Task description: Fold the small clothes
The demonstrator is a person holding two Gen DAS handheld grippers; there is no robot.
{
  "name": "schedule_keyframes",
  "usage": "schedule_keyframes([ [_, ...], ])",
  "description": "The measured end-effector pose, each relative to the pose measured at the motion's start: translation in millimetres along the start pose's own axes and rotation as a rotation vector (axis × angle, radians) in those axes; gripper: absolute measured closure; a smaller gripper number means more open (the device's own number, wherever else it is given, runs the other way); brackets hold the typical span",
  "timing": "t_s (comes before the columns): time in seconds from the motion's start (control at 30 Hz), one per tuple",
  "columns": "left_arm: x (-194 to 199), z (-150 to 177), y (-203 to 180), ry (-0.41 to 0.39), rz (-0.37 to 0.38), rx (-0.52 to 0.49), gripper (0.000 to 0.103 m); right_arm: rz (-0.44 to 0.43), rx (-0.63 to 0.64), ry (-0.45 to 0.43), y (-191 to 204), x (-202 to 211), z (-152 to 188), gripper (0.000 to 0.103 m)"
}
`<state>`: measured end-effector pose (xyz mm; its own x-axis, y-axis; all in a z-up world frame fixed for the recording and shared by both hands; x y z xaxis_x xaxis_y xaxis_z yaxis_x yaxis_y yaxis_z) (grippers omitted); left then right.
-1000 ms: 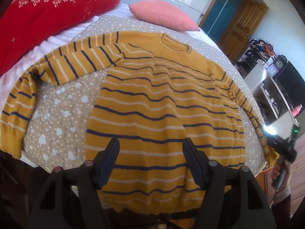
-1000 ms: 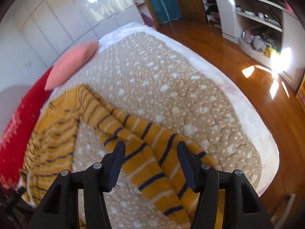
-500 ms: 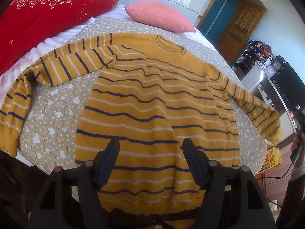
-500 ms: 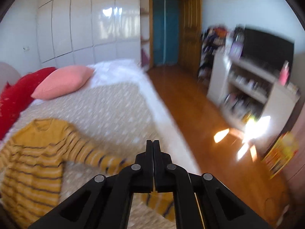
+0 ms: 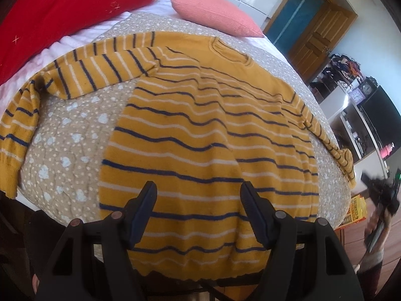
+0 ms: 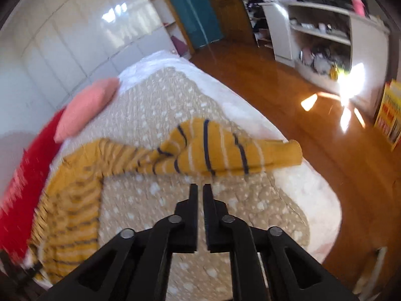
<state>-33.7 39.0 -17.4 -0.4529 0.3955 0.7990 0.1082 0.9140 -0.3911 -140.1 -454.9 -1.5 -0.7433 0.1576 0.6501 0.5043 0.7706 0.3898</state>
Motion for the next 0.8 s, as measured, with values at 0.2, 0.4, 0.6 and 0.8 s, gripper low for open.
schedule_keyframes([
  [0.2,-0.9,7.6,-16.1,0.003,-0.013,-0.066,0.035,0.101,0.006,0.027,-6.5,-52.2,-53.8,0.021],
  [0.4,1.7,8.0,-2.1,-0.005,-0.048,-0.064,0.033,0.105,0.138,0.278,2.5,-116.0,-36.8,0.093],
  [0.6,-2.9,1.6,10.8,0.002,-0.041,0.009,0.033,0.105,0.182,0.101,24.0,-78.1,-101.0,0.094],
  [0.8,0.1,1.1,3.2,-0.022,-0.038,-0.027,0.033,0.083,0.261,-0.058,47.9,-23.5,-86.2,0.091],
])
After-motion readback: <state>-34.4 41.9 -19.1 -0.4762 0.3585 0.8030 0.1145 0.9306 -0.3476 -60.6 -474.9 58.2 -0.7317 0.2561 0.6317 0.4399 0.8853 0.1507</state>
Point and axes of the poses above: each gripper's, at about its wrist camera, not at the fingertips, and x roughly against the way its jaws point, y to its left, z to its underside, the point moved 8 cm from there along -x, roughly the way its jaws point, and after that the axes turned 6 degrees about x, right-handed, at the moved point
